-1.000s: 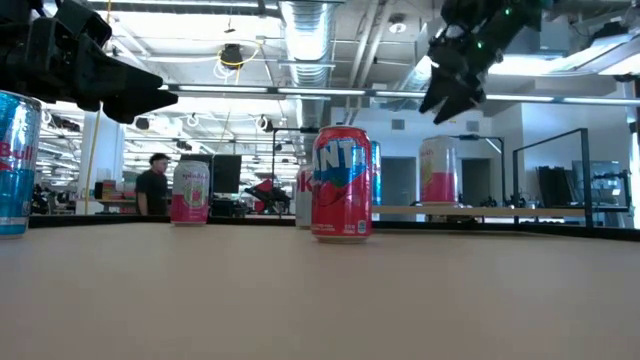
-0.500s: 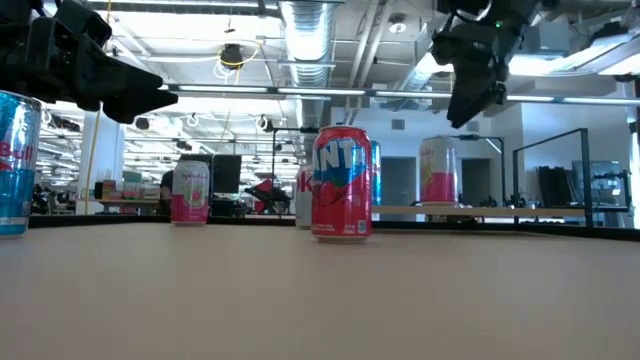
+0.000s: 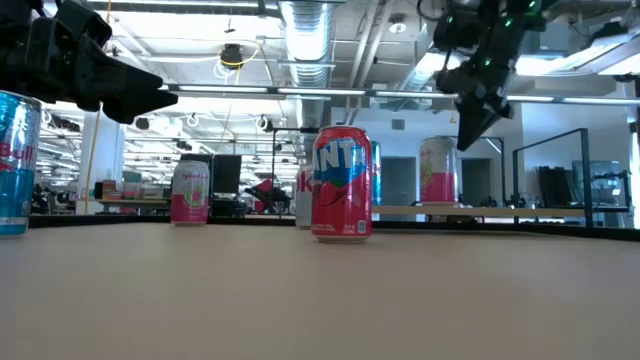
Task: Place canned beverage on shelf
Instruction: Put the bottom pink-white soda can on the shelf
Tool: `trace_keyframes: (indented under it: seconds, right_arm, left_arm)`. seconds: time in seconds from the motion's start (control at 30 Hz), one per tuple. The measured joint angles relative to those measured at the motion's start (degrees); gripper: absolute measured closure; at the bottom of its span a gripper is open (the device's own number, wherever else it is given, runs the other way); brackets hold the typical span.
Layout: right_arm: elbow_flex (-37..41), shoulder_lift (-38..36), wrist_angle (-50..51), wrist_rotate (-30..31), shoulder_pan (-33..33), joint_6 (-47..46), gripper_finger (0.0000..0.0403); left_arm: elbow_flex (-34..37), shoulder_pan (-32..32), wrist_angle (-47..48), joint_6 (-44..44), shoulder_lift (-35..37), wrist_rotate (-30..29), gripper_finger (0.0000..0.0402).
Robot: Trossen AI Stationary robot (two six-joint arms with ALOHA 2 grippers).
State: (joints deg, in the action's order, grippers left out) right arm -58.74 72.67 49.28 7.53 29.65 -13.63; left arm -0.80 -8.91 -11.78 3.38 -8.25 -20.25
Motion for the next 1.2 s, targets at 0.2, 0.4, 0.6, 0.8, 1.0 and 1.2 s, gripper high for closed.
trace_keyframes:
  seconds: [0.2, 0.4, 0.6, 0.8, 1.0, 1.2]
  right_arm:
    - [0.0, 4.7, -2.8, 0.1, 3.9, 3.3, 0.0389]
    - [0.0, 7.5, -6.0, 1.9, 6.4, 4.0, 0.0389]
    - [0.0, 8.3, -11.6, 9.0, 7.0, 4.8, 0.0389]
    - [0.0, 7.3, -17.1, 10.9, 7.0, 6.2, 0.0385]
    - [-0.2, 3.7, -10.6, 10.5, 6.3, 4.5, 0.0389]
    - [-0.2, 1.8, -8.0, 0.7, 3.2, 3.1, 0.0389]
  left_arm:
    - [0.0, 0.0, 0.1, 0.0, 0.0, 0.0, 0.0118]
    - [0.0, 0.0, 0.2, 0.0, 0.0, 0.0, 0.0118]
    - [0.0, 0.0, 0.4, 0.0, 0.0, 0.0, 0.0118]
    - [0.0, 0.0, 0.5, 0.0, 0.0, 0.0, 0.0118]
    - [0.0, 0.0, 0.9, 0.5, 0.0, 0.0, 0.0118]
    - [0.0, 0.0, 0.9, 0.5, 0.0, 0.0, 0.0118]
